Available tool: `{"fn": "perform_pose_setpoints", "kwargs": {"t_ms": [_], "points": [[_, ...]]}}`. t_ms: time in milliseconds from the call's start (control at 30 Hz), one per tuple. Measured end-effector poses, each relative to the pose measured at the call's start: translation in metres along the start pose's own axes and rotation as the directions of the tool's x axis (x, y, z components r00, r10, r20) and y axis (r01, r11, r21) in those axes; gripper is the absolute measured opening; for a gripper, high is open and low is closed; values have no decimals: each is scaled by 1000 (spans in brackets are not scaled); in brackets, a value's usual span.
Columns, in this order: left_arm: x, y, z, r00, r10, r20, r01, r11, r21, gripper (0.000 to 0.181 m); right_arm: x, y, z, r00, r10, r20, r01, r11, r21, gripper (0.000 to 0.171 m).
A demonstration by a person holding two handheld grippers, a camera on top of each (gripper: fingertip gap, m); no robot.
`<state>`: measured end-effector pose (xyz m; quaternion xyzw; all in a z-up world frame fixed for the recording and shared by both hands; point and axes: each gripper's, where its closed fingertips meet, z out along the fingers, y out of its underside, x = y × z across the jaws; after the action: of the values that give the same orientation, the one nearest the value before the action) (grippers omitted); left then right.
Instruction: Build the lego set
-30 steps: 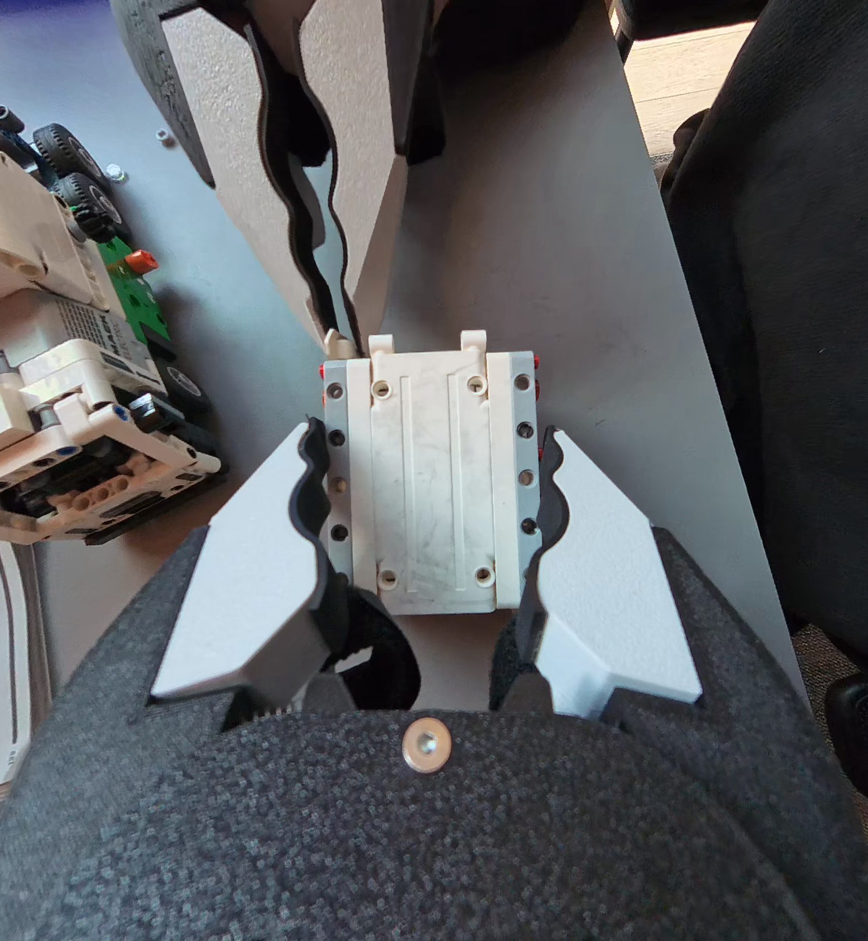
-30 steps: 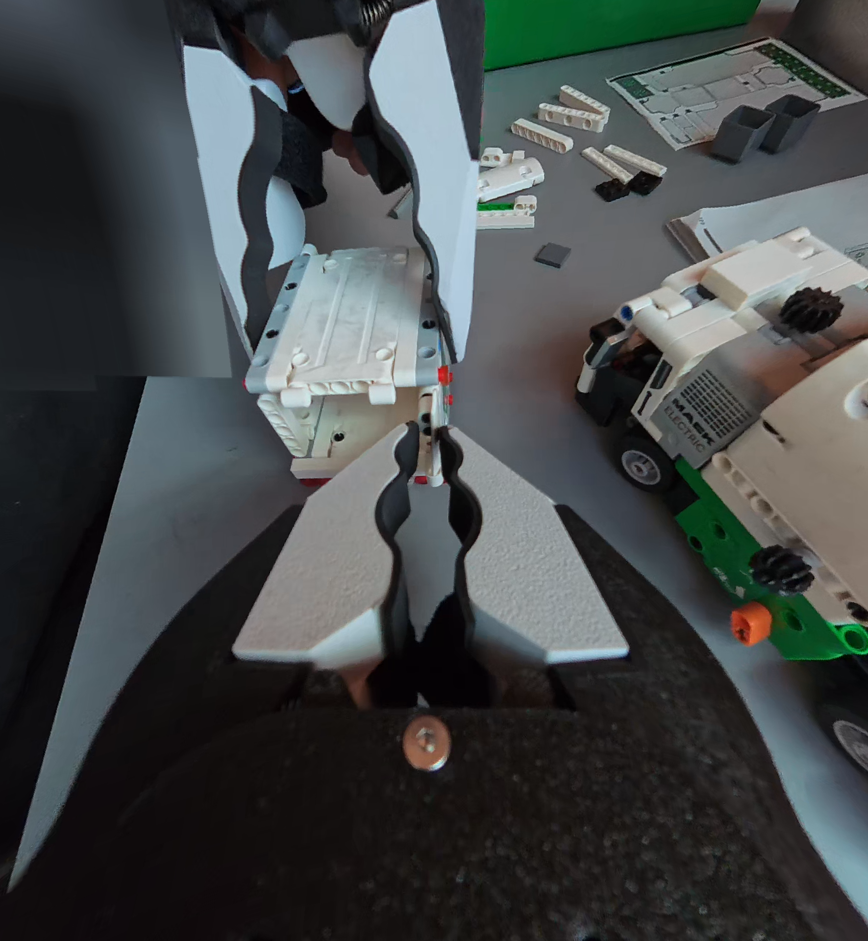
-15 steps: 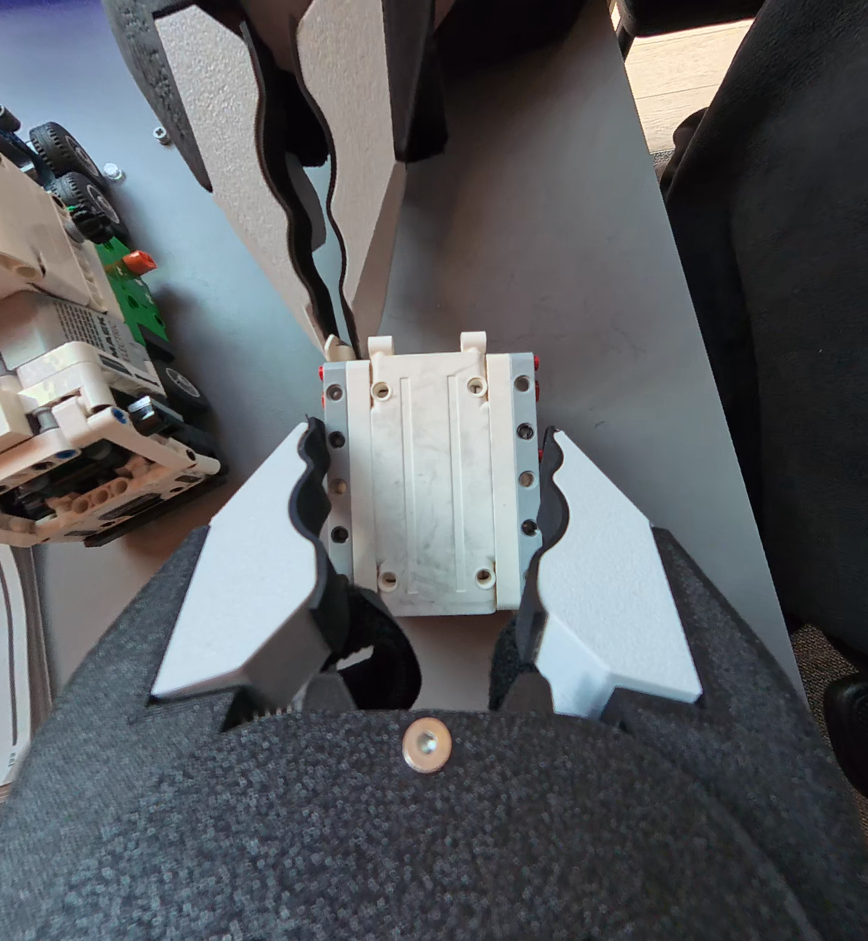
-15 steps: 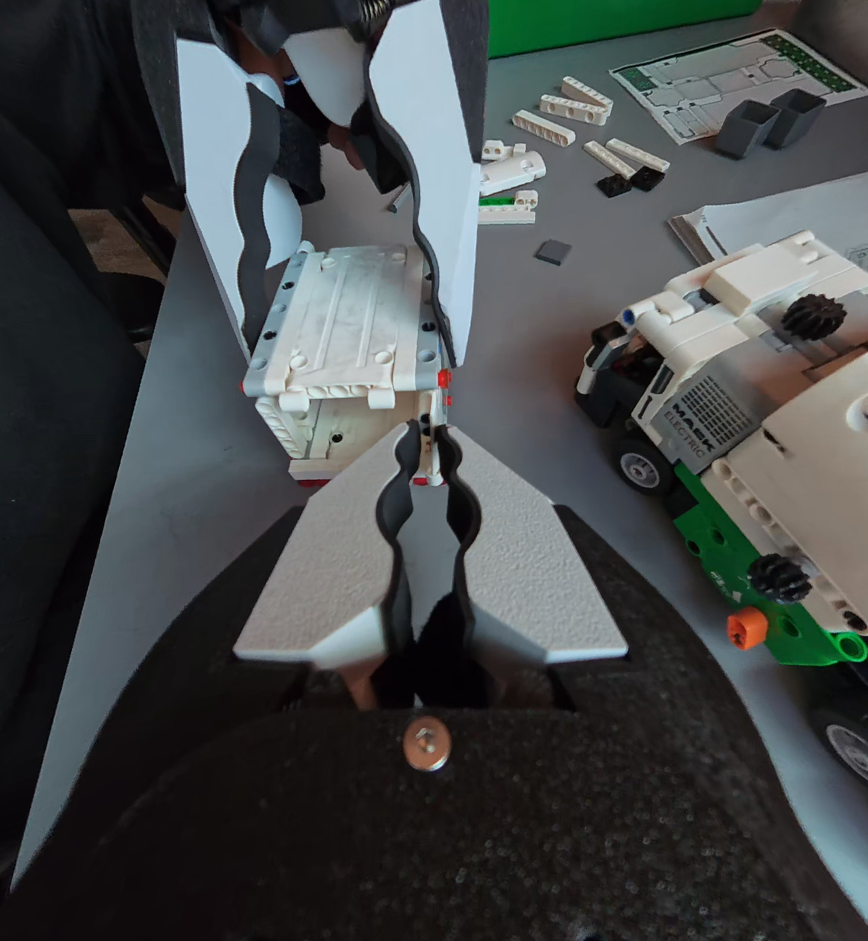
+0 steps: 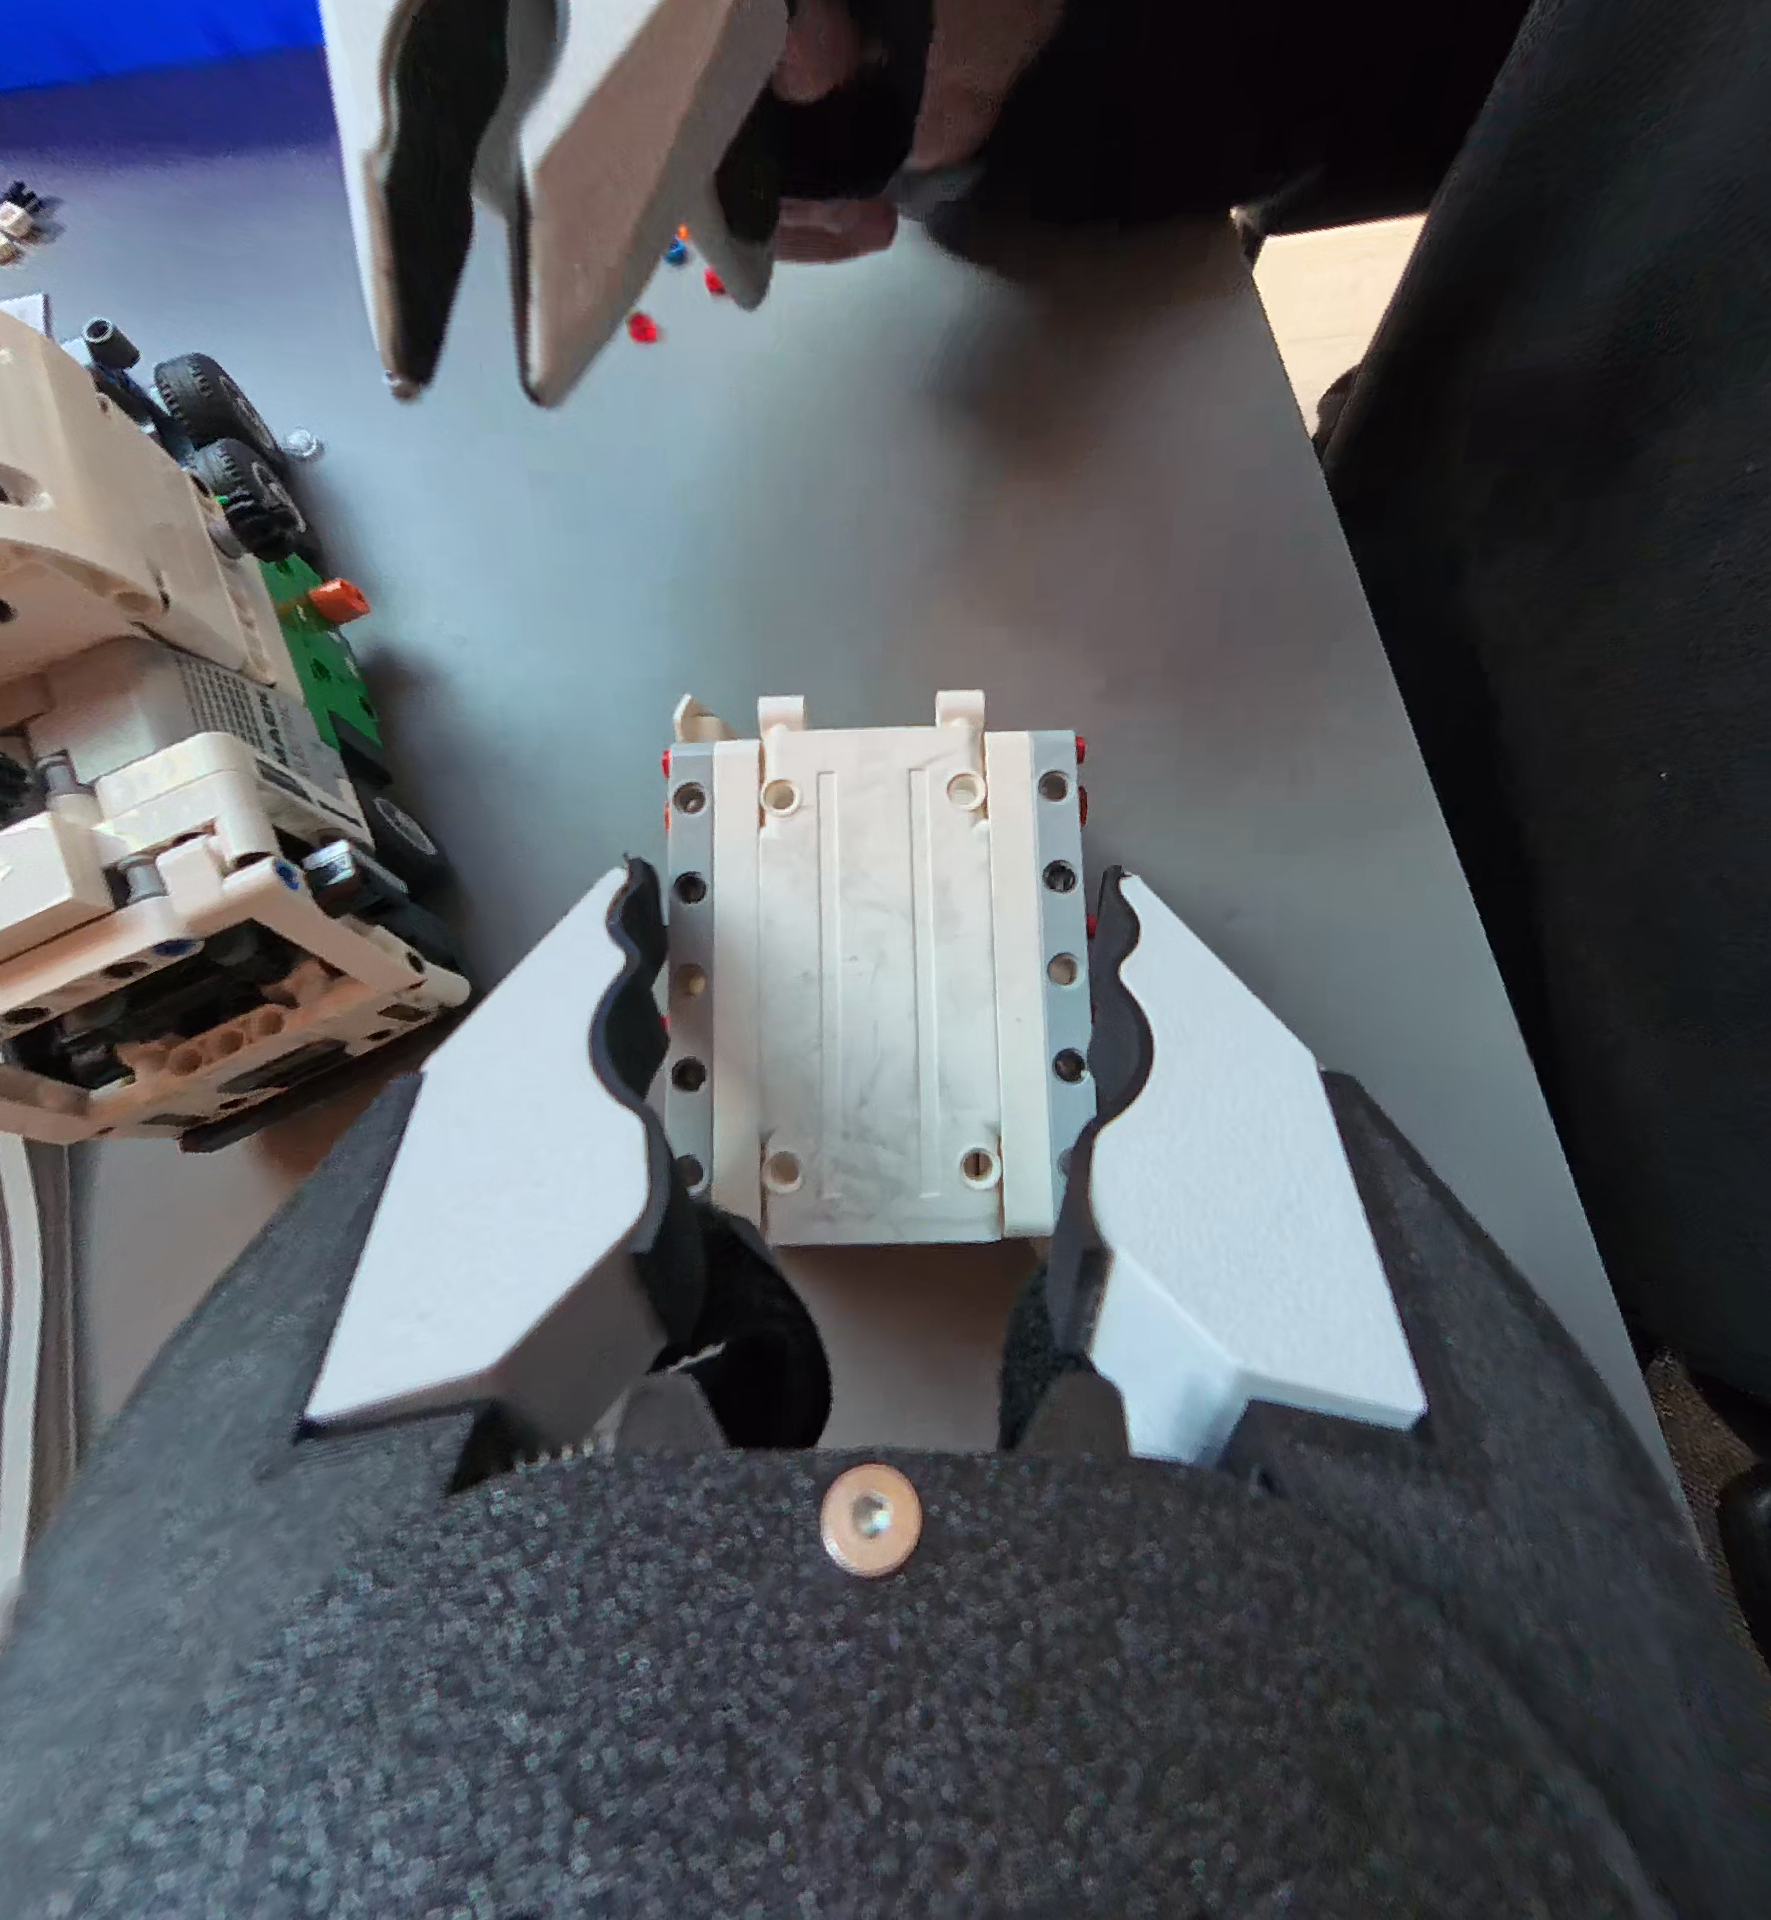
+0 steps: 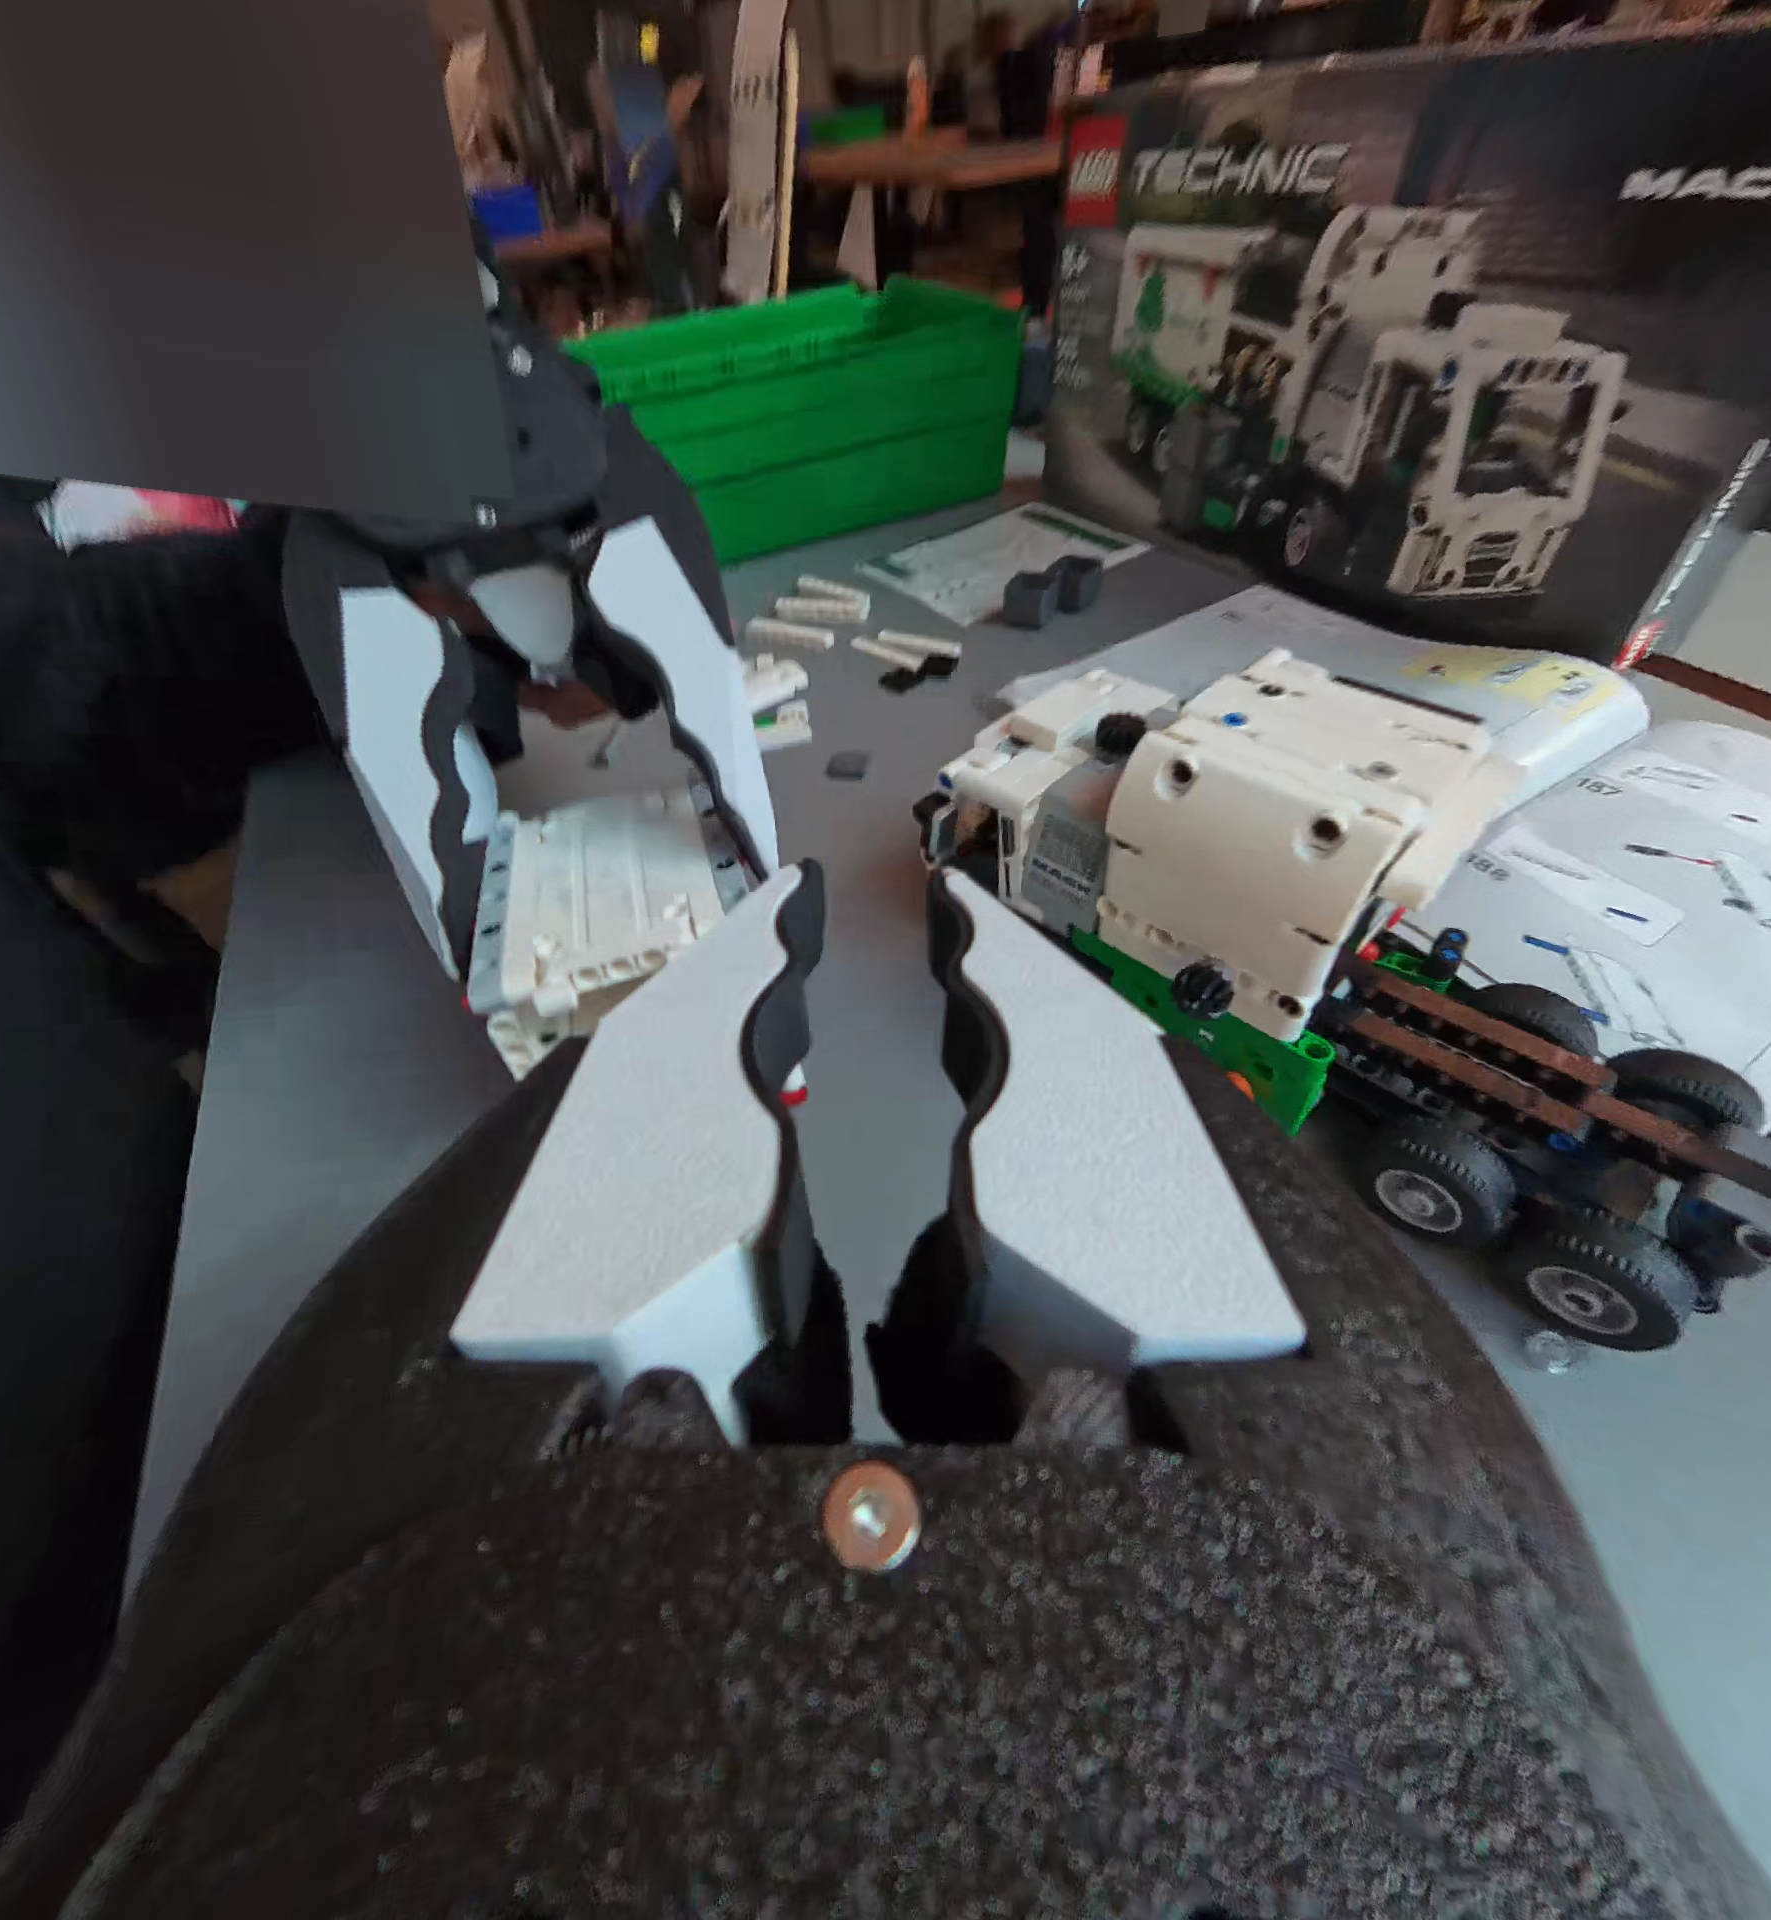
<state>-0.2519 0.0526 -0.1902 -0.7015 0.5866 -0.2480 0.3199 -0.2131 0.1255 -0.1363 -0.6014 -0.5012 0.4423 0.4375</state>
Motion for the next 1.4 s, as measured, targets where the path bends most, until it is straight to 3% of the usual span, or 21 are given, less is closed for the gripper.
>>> {"fn": "perform_pose_setpoints", "kwargs": {"t_ms": [33, 133, 233, 400, 500, 667, 967, 1167, 1400], "points": [[0, 0, 0, 1000, 0, 1, 0, 1000, 5, 81, 1, -5, -3, 999, 45, 4, -45, 997, 65, 18], [1, -4, -3, 1000, 14, -4, -14, 998, 63, 82, 15, 3, -6, 996, 80, -50, -76, 994, 85, 24], [2, -21, -17, 998, -45, -50, 54, 974, 220, 86, 25, 5, -11, 991, 55, -118, -45, 995, 86, 25], [-35, -34, -54, 971, -240, 0, 209, 847, 489, 79, 56, 11, -29, 952, 30, -305, -13, 998, 58, 22], [-63, -29, -73, 939, -337, 67, 234, 770, 593, 64, 88, 17, -49, 881, -13, -472, 17, 1000, 5, 17], [-85, 3, -62, 901, -390, 192, 260, 838, 480, 42, 115, 37, -63, 828, 60, -558, -100, 994, -43, 18], [-89, 25, -33, 913, -287, 290, 187, 926, 327, 34, 110, 44, -54, 843, 38, -536, -103, 991, -91, 17], [-90, 30, -29, 914, -296, 278, 210, 930, 301, 29, 110, 46, -54, 853, 103, -511, -156, 986, -61, 16], [-93, 35, -30, 906, -302, 296, 218, 934, 284, 29, 107, 48, -49, 862, 67, -503, -132, 987, -95, 15]]}}
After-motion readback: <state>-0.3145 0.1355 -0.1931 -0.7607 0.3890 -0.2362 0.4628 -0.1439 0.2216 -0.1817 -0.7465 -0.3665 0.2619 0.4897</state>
